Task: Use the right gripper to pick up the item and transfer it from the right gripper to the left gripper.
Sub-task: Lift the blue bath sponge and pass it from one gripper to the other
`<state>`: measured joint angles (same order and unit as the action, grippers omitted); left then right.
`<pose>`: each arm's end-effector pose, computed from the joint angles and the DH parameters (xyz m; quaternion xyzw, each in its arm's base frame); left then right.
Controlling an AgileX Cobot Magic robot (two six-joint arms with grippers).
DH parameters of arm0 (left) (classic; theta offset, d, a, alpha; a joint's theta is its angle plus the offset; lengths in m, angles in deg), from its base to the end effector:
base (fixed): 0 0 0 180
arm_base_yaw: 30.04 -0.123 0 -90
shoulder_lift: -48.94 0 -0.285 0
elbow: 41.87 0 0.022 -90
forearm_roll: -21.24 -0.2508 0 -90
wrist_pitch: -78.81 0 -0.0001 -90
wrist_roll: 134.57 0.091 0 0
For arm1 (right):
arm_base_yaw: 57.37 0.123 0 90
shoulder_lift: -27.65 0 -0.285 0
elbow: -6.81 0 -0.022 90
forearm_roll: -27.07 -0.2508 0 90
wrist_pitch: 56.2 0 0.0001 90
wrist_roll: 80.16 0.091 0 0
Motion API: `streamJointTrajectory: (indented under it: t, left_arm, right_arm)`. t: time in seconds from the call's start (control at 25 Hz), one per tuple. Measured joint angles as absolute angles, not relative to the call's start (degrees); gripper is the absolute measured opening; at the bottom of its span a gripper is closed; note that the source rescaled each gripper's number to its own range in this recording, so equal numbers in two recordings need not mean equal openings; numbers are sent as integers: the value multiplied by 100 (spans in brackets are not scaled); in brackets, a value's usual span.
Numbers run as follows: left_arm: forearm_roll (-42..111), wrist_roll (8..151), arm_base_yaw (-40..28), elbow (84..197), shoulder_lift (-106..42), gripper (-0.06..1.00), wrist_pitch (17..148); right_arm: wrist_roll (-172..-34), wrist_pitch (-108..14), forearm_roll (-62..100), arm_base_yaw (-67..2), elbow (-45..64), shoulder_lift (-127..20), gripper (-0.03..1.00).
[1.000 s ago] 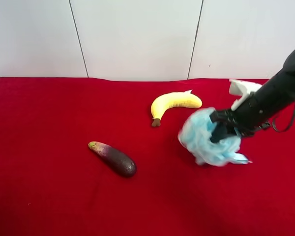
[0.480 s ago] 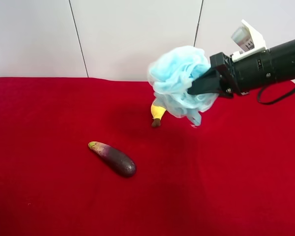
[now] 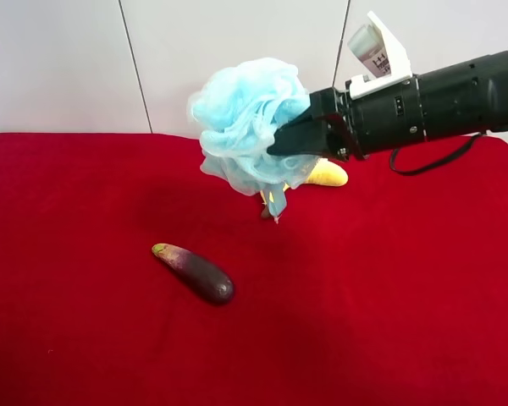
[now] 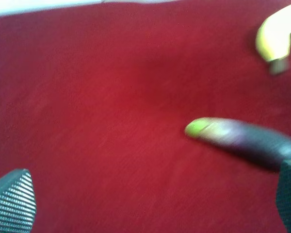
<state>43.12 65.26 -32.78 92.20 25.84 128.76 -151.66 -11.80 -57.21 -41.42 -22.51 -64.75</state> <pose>0.0431 -0.0239 0.3056 0.0946 0.8412 -0.0860 0.5254 0.2602 0.1403 0.2551 -0.2059 0.8216 0.4218 0.3234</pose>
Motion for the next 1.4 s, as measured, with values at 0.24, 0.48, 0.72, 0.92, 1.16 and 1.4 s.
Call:
streamJointTrajectory:
  t: [0.24, 0.48, 0.72, 0.92, 1.16, 1.4]
  left_arm:
    - [5898, 8422, -3278, 9220, 1079, 99, 12031]
    - [7815, 10784, -3278, 9220, -277, 96, 11576]
    - [9199, 12373, -3278, 9818, -1323, 98, 12044]
    - [9508, 12484, -3270, 10636, -1993, 100, 12889]
    - [9587, 12502, -2159, 11247, -2599, 100, 12606]
    - [9268, 12541, -672, 11399, -3065, 100, 10425]
  right_arm:
    - [-15362, -1178, -6054, -4128, -2251, -6475, 4]
    - [-15399, -1105, -6105, -4081, -2009, -6475, 4]
    - [-15299, -1215, -5937, -3653, -1352, -6475, 4]
    - [-15028, -1806, -5527, -3294, -1072, -6475, 3]
    - [-14928, -1928, -5468, -2941, -752, -6675, 3]
    - [-14635, -1659, -5340, -2803, -550, -7220, 2]
